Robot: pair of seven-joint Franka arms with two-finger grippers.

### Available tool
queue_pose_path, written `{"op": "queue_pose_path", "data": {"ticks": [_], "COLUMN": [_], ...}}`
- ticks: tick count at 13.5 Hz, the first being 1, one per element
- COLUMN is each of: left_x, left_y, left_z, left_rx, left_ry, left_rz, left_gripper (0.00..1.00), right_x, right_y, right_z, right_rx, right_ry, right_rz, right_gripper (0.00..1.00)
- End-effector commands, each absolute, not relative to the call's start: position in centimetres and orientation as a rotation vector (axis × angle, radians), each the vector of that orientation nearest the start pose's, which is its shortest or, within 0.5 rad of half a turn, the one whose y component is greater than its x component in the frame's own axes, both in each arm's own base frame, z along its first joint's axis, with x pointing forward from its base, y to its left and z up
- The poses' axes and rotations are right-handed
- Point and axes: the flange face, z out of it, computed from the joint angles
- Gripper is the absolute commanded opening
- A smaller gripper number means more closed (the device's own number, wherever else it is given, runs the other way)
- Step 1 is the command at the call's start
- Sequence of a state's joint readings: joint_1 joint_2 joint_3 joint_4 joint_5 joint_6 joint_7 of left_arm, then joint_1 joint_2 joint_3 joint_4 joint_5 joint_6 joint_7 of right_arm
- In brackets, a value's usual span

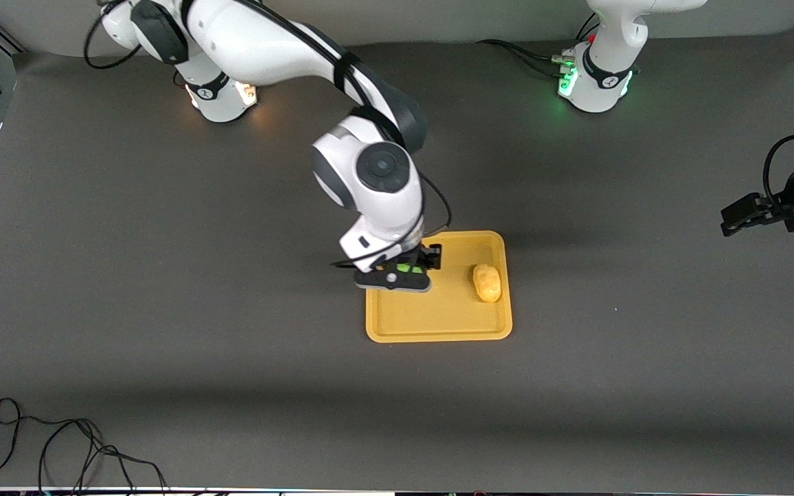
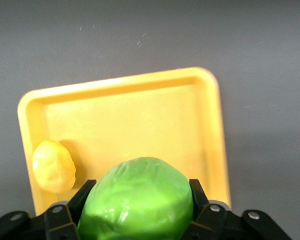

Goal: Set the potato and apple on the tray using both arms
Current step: 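Carry the green apple with the right gripper over the tray, then lower the apple onto the tray beside the potato and open the right gripper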

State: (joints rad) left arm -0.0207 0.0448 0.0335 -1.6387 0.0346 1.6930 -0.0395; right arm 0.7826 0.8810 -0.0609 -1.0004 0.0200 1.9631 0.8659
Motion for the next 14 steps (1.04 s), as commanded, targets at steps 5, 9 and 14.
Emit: {"op": "queue_pose_path", "data": {"ticks": [5, 9, 14], "left_x": [56.3, 56.3, 57.0], "left_y": [-0.6, -0.1, 0.8], "left_z": [59.1, 59.4, 59.1], "left_rx": [-3.152, -3.162, -3.143], "left_ry": [-0.033, -0.048, -0.051], "left_rz": [0.078, 0.049, -0.014], "left_gripper": [1.0, 1.0, 1.0], "right_x": [57.8, 57.1, 57.7], "right_y": [55.8, 56.4, 55.2], "right_z": [19.9, 18.7, 21.9], "right_rx": [-3.058, -3.063, -3.111], "right_ry": [0.146, 0.135, 0.166], "right_rz": [-0.273, -0.276, -0.222], "right_gripper": [0.61, 0.61, 1.0]}}
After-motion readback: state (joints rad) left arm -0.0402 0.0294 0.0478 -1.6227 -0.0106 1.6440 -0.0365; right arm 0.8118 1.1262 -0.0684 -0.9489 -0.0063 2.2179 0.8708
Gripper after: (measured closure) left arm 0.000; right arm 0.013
